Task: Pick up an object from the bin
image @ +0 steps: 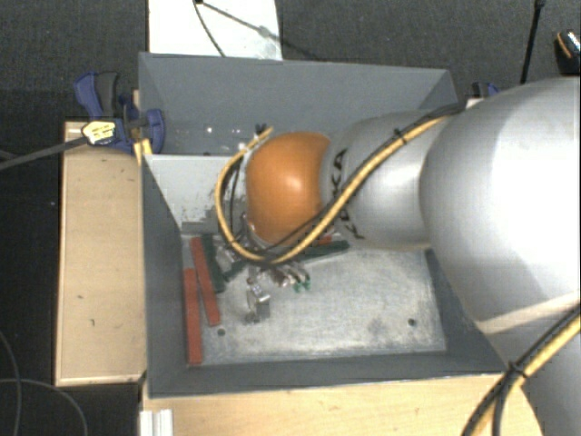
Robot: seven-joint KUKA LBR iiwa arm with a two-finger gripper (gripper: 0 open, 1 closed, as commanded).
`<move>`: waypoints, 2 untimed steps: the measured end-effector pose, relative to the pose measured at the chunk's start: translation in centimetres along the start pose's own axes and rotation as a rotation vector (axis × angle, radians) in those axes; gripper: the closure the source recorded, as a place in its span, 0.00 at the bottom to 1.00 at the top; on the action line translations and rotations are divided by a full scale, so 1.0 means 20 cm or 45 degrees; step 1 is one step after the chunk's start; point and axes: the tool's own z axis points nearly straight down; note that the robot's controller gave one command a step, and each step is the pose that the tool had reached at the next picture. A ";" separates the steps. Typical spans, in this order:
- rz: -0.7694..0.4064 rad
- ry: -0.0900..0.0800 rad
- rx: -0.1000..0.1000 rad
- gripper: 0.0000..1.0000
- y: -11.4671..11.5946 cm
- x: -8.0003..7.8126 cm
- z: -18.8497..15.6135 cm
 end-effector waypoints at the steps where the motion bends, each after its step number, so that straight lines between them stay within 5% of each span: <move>1: 0.237 0.002 0.004 0.00 -0.28 0.11 -0.17; 2: -0.338 -0.005 0.001 0.00 -0.09 -0.11 -0.17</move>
Offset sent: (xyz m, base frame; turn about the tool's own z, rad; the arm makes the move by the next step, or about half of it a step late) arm 0.0015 -0.0586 0.0323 0.1848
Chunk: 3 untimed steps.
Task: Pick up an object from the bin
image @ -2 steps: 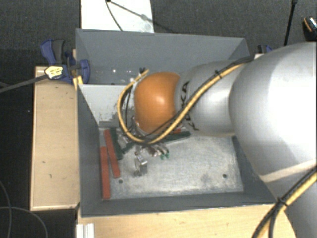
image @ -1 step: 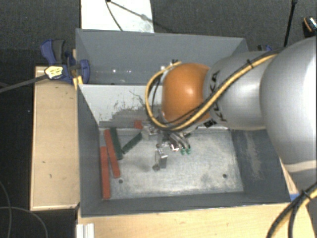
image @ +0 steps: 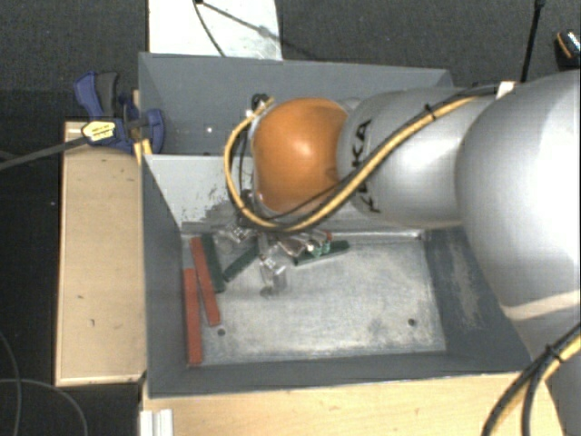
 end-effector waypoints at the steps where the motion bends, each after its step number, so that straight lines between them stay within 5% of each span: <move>1: -0.167 0.008 -0.001 0.00 -0.05 0.01 0.15; 2: -0.157 0.006 -0.002 0.00 -0.05 0.00 0.15; 3: -0.153 0.007 -0.002 1.00 -0.05 0.00 0.15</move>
Offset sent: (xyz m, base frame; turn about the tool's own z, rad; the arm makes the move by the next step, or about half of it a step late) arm 0.0046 -0.0083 -0.0311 -0.1335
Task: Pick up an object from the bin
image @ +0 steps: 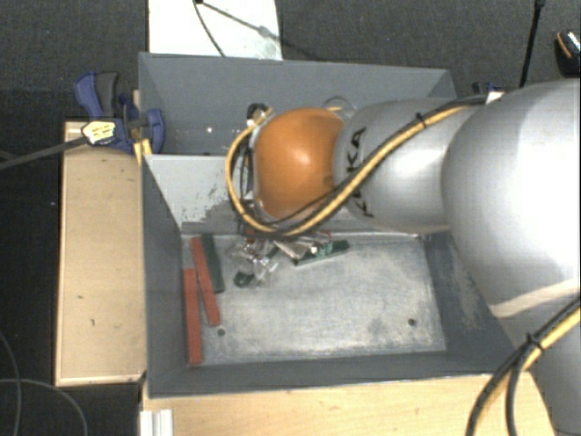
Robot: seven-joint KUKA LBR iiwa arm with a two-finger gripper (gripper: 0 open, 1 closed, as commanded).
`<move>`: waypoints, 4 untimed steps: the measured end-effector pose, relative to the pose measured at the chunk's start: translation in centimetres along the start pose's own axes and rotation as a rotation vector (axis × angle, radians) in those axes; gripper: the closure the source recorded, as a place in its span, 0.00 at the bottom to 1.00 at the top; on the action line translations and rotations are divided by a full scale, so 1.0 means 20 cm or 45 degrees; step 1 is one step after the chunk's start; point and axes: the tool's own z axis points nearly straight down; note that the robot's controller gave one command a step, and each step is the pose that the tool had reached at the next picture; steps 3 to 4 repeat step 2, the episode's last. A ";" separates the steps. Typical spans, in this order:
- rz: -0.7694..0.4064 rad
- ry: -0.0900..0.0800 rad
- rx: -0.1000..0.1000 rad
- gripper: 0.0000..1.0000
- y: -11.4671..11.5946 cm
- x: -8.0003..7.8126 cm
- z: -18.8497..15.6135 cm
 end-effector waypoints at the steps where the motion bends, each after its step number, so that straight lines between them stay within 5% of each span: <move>1: 0.009 -0.009 0.006 1.00 0.00 -0.01 -0.29; 2: 0.021 -0.008 0.006 1.00 -0.01 -0.02 -0.50; 4: 0.021 -0.008 0.006 1.00 -0.01 -0.02 -0.50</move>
Offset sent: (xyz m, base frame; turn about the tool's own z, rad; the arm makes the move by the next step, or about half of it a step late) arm 0.0000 0.0000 0.0545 0.0000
